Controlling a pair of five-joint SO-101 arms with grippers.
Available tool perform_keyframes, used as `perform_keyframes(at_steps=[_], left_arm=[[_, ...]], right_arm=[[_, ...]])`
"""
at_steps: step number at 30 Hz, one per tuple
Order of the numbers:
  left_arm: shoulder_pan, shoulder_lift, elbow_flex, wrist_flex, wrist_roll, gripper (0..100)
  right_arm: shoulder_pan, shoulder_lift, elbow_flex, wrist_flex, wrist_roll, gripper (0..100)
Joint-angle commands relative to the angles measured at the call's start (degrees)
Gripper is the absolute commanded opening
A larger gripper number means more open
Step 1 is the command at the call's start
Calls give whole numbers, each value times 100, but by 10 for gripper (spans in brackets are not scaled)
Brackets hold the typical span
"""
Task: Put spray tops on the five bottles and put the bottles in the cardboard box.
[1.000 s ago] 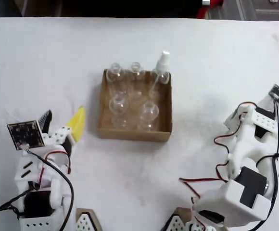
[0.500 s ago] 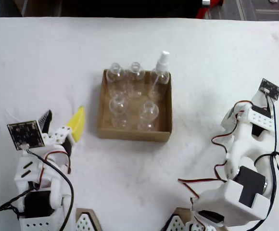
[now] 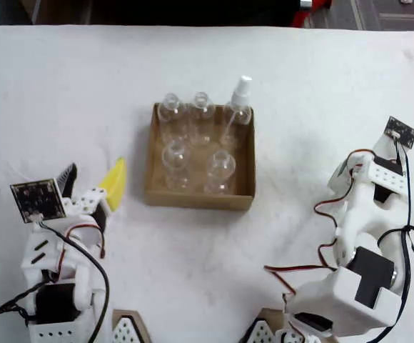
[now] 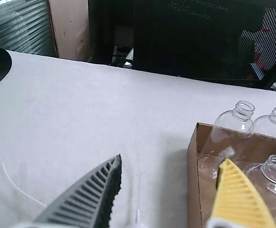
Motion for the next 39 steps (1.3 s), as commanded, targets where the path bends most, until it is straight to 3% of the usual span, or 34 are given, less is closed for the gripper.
perform_keyframes(at_steps=[1,4,10,20,29,39], left_arm=[[66,-40,-53,-167,-53,297],[66,-40,-53,-167,-53,297],[66,-40,-62,-167,-53,297],[66,-40,-88,-176,-53,297],[66,-40,-88,-176,-62,297],[66,-40,-53,-255,-62,297]], right_arm=[[-22,-251,-202,40,26,22],[-31,-242,-202,48,18,28],[-110,101,-211,4,62,139],[-92,259,-404,92,53,141],[-101,259,-404,48,62,15],[101,163,-422,48,62,19]])
